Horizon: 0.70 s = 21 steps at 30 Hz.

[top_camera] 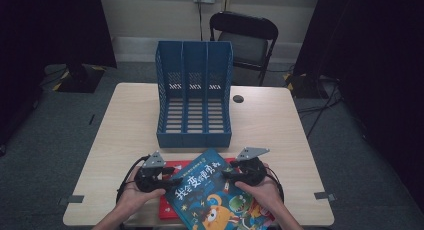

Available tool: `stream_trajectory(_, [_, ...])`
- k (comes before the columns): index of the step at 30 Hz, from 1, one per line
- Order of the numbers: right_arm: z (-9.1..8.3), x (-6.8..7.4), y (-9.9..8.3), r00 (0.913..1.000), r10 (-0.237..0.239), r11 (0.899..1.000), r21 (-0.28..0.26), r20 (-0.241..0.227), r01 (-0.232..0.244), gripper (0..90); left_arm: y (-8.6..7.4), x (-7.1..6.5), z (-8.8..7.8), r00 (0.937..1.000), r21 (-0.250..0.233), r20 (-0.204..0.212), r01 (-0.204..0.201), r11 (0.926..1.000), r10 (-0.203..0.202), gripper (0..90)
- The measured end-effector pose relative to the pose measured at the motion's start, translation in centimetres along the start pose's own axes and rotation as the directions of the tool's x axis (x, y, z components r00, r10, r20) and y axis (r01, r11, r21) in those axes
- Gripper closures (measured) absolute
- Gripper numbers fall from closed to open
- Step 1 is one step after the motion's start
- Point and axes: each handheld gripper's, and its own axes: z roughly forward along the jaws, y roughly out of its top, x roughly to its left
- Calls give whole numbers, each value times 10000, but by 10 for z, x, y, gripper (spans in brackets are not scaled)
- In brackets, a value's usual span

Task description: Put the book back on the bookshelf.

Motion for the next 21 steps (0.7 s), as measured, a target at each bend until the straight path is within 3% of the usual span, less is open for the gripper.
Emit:
stream_trajectory(6, [0, -1, 0, 9999, 127, 9999, 9, -78, -127, 489, -12, 2, -13, 9996, -25, -51, 274, 9996, -274, 465])
stream_trajectory(11, [0, -1, 0, 9999, 126, 9999, 3, -36, -126, 489, -22, 0, -27, 9996, 179, -264, 43, 9998, -39, 419])
stream_trajectory(14, [0, -1, -1, 9999, 143, 9999, -23, -39, -143, 484, -33, 2, -36, 9989, 54, -316, 343, 9994, -341, 420])
stream_trajectory(16, [1, -1, 0, 9999, 152, 9999, -13, -54, -152, 482, -32, 0, -34, 9976, -8, -559, 407, 9992, -407, 420])
stream_trajectory(18, [0, -1, 0, 9999, 147, 9999, -14, -43, -147, 482, -28, -2, -32, 9976, 134, -667, 214, 9997, -205, 427])
stream_trajectory(20, [0, -1, 0, 9999, 141, 9999, -3, -28, -141, 483, -27, -1, -31, 9977, 168, -642, 233, 9996, -222, 422])
stream_trajectory(21, [0, -1, -1, 9998, 177, 9998, -34, 4, -177, 483, -29, 3, -30, 9978, 58, -425, 507, 9987, -504, 421])
